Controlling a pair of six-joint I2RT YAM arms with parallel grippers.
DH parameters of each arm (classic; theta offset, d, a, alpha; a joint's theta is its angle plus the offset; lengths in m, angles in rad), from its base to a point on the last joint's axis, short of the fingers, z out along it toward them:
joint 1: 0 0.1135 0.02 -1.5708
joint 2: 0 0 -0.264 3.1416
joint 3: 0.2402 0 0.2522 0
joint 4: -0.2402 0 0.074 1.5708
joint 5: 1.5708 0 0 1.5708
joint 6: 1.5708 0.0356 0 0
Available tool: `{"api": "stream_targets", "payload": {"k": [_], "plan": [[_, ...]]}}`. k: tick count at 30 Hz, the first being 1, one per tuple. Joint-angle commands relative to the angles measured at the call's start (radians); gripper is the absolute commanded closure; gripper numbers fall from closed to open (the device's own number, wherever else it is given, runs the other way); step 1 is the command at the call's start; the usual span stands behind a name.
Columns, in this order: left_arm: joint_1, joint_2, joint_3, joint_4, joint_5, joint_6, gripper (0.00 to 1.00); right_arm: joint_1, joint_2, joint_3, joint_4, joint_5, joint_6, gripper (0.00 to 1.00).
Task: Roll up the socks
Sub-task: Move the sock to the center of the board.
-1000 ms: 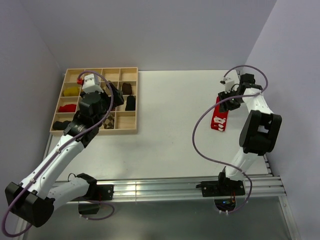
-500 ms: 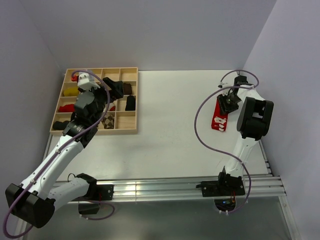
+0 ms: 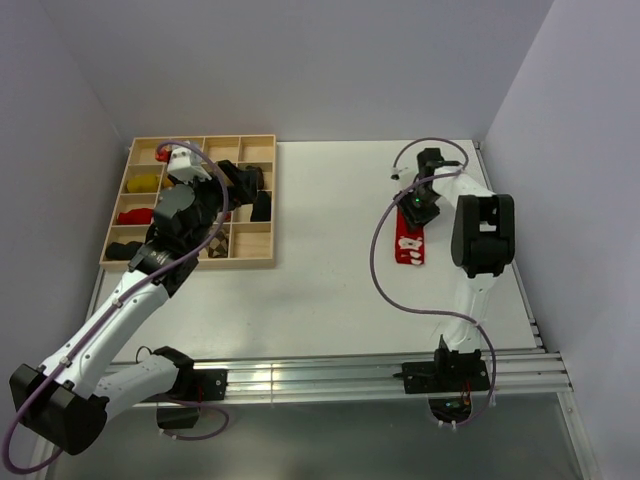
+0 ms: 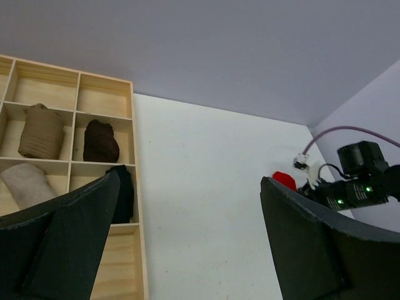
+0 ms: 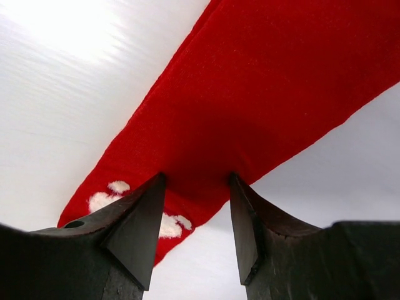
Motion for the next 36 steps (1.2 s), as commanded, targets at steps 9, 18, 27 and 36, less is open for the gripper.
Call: {"api": "stream_targets", "payload": {"k": [9,18,27,36], "plan": [[-0.027,-0.005,-0.001,-0.004,0.072,-0.012,0.01,0.189,0.063,0.133,-0.015,-0.26,0.304,0.48],[-0.045,0.02,-0.03,0.025,0.056,-0.05,0.01,0.216,-0.084,0.031,0.088,-0.215,0.303,0.48],[-0.062,0.007,-0.041,0.028,-0.043,-0.026,0.0,0.213,-0.354,-0.204,0.146,-0.164,-0.049,0.46],[-0.061,0.037,-0.018,-0.012,-0.109,-0.033,0.0,0.22,-0.486,-0.458,0.229,-0.22,-0.438,0.46]]}}
